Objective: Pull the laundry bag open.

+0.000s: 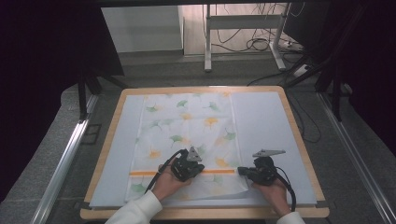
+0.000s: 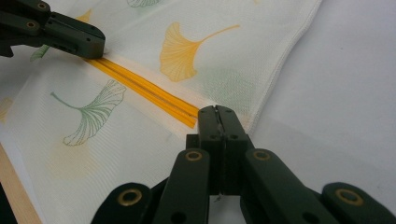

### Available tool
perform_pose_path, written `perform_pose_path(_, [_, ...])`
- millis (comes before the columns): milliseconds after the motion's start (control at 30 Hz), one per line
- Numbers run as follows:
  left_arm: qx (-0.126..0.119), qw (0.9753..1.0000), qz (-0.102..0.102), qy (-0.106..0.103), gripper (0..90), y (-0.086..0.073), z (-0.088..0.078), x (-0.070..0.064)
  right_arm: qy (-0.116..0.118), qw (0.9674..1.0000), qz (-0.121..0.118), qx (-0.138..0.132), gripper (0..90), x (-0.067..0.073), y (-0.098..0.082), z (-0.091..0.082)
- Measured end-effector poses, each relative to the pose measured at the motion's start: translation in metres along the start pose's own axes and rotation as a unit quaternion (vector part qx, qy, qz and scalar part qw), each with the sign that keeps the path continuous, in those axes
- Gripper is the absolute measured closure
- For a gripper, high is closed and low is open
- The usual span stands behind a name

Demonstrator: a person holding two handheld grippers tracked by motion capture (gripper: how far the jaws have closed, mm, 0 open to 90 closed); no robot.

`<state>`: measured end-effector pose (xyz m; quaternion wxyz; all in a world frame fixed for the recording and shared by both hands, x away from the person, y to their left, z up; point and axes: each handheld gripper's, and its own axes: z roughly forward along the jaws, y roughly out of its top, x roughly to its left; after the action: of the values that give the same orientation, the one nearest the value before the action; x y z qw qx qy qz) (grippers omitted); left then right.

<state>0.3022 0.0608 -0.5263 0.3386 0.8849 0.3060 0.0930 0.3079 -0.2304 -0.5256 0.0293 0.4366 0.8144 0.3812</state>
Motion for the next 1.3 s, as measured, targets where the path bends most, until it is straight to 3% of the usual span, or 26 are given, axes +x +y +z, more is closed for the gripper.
perform_pose_path(400, [0.005, 0.9998, -0.020, 0.004, 90.0, -0.005, -0.005, 0.004, -0.001, 1.0000, 0.000, -0.001, 89.6, 0.000, 0.000, 0.000])
perform_pose_path(800, [0.009, 0.9995, -0.027, 0.012, 90.0, -0.010, -0.010, 0.007, -0.001, 1.0000, 0.001, -0.003, 89.6, 0.000, 0.000, 0.000])
perform_pose_path(1300, [0.017, 0.9986, -0.046, 0.018, 90.0, -0.023, -0.022, 0.020, 0.000, 1.0000, 0.002, -0.003, 89.6, 0.000, -0.001, 0.000])
